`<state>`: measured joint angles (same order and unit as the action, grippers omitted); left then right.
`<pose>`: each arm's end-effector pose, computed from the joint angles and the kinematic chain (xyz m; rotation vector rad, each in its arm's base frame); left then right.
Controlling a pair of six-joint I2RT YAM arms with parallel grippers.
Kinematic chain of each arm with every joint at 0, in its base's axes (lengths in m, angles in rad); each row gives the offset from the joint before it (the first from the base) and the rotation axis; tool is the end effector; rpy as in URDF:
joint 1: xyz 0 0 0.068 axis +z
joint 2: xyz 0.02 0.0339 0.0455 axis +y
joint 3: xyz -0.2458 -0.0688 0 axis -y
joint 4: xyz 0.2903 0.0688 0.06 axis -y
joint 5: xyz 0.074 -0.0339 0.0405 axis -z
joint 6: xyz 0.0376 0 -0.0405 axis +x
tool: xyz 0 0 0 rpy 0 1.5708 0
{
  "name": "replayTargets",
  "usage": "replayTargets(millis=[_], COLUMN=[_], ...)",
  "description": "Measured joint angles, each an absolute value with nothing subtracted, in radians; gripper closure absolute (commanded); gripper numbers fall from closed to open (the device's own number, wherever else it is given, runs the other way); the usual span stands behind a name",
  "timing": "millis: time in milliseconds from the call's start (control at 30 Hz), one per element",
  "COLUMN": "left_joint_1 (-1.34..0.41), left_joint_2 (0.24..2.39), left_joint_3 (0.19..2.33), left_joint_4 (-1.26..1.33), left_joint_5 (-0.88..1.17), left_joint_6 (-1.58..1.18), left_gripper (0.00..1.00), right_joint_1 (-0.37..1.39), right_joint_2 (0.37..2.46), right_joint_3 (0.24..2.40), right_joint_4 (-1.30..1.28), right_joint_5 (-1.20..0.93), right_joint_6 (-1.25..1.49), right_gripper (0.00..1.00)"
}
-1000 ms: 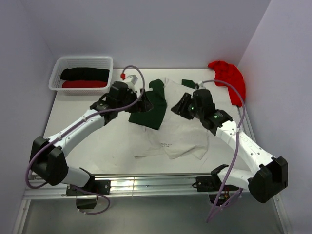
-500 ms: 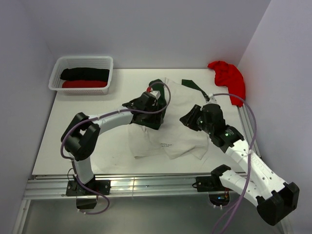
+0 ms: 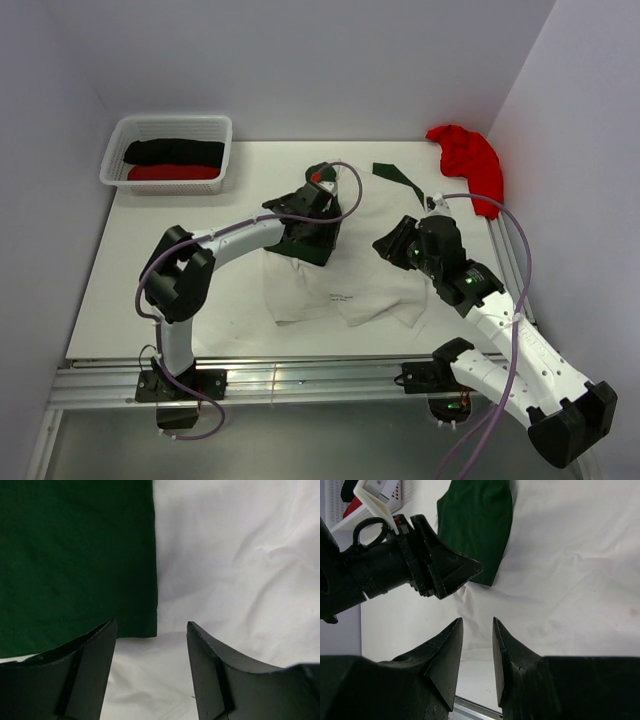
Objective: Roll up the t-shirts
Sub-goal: Flatten the tshirt
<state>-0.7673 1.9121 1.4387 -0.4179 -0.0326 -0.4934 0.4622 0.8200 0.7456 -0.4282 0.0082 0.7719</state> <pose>0.3306 -0.3171 0.1794 0.3310 2.5082 -0.4938 0.2186 0.1086 0.2777 0.3383 2.1335 0.7320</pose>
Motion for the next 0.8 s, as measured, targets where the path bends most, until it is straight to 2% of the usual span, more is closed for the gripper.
replayTargets(millis=[700,767,800], left_joint_1=[-0.794,-0.794,-0.794], left_joint_2=[2.029,2.029,2.03], left_joint_3=[1.437,1.442,1.442], left_joint_4=[-0.467,-0.467,-0.464], left_joint_5=[-0.03,-0.032,-0.032], left_joint_6=[-0.476,-0.476,-0.477], left_gripper=[0.5,0.57,0.64], right_joint_1=[0.462,0.462,0.462], right_joint_2=[0.752,0.752,0.75], right_joint_3=[0.742,0.742,0.742], right_joint_4=[-0.478,-0.487,-0.49], right_joint_5=[0.036,0.036,0.036], right_joint_6=[0.772,0.772,0.772], right_gripper=[0.62,0.62,0.62])
